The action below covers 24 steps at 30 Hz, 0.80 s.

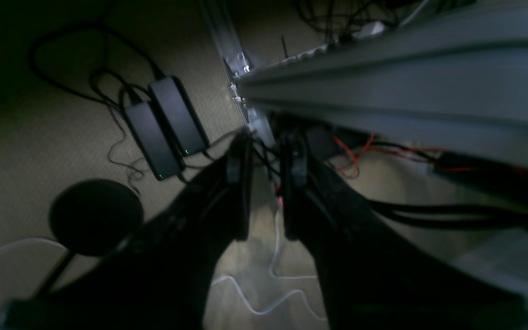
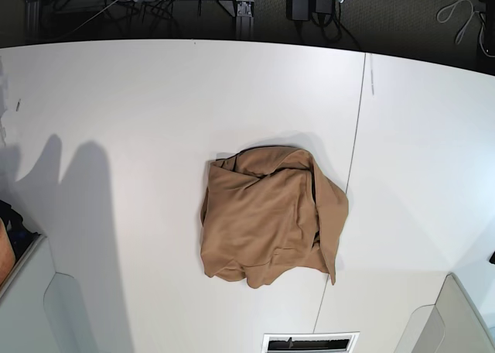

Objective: Layout the t-shirt on the table in an organized manner, then fold the t-shirt properly
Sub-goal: 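Move both arms from rest toward the crumpled tan t-shirt, then grasp opposite edges of the tan t-shirt with both grippers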

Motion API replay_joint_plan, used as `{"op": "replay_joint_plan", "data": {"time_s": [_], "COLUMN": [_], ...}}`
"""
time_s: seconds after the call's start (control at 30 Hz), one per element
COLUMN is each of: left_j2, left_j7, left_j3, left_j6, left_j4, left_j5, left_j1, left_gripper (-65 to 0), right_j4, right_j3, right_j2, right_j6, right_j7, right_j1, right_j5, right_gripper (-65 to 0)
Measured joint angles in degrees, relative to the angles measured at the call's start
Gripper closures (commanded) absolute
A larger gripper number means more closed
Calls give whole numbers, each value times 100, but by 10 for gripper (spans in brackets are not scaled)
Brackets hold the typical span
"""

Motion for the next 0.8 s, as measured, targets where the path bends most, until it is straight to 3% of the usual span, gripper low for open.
{"op": "replay_joint_plan", "data": {"time_s": [0.17,0.33,0.43,0.6,0.73,0.8], "left_j2": [7,-149,-398,-944,-1283,-1412], "left_j7": [280,807,809,693,695,697], "left_j3": [-688,-1375,-1731,-2063,-2022,-1980], "left_j6": [-529,-551,-549,-538,-455,-282], "left_j4": [1060,1941,2347,2699,2697,2695], "left_j5": [-573,-1419,-1609,-2028,-2284,-2284], "left_j1": [337,483,483,295,-273,-671], "left_gripper": [-115,-115,-168,-330,-347,-347], "right_j4": [1165,1967,2223,2310,2317,2315], "right_j3": [0,4,4,0,4,4], "right_j2": [363,468,476,470,297,142], "right_j6": [13,7,15,24,33,39], "right_j7": [-103,-120,-116,-153,-426,-780], "right_j1": [-319,-264,-7,911,1794,2199], "right_j5": [4,17,22,503,728,782], "right_gripper": [-4,-4,-4,-4,-21,-85]}}
